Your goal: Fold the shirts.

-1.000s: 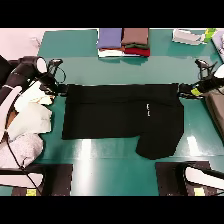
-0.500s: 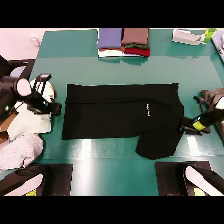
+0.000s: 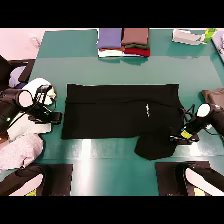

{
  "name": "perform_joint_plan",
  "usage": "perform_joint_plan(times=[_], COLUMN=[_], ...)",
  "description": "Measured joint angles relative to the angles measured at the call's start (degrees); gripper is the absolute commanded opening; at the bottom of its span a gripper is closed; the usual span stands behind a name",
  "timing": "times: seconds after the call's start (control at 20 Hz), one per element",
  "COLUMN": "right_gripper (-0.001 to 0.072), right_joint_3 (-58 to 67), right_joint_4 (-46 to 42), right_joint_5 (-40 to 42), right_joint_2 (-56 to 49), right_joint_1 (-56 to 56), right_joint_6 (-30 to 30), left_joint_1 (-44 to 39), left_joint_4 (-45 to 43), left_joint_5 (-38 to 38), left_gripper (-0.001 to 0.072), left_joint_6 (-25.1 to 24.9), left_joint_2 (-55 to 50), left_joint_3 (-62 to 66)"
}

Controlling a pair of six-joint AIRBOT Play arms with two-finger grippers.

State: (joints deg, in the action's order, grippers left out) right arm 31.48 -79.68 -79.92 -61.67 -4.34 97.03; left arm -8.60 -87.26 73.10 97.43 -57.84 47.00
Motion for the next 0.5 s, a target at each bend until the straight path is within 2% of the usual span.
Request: perform_joint_plan(times=[0.1,0.25,0.5], right_gripper=[0.0017,0.0016,0.0016], right_joint_3=[-0.24,-0.42,-0.48], right_joint_4=[0.22,0.68,-0.94], right_joint_5=[-0.07,1.92,6.1], right_joint_2=[-0.61,1.03,6.88], right_joint_1=[1.77,3.13,1.81], right_joint_6=[0.26,0.63,0.98], left_joint_1=[0.0,0.0,0.0], left_joint_4=[0.2,1.64,5.31], left_joint_5=[-0.09,-0.22,-2.69], left_gripper=[0.0542,0.0572,0.0571], left_joint_6=[0.02,0.02,-0.22], left_joint_2=[0.07,0.09,-0.07], left_joint_3=[-0.15,-0.63,-5.33])
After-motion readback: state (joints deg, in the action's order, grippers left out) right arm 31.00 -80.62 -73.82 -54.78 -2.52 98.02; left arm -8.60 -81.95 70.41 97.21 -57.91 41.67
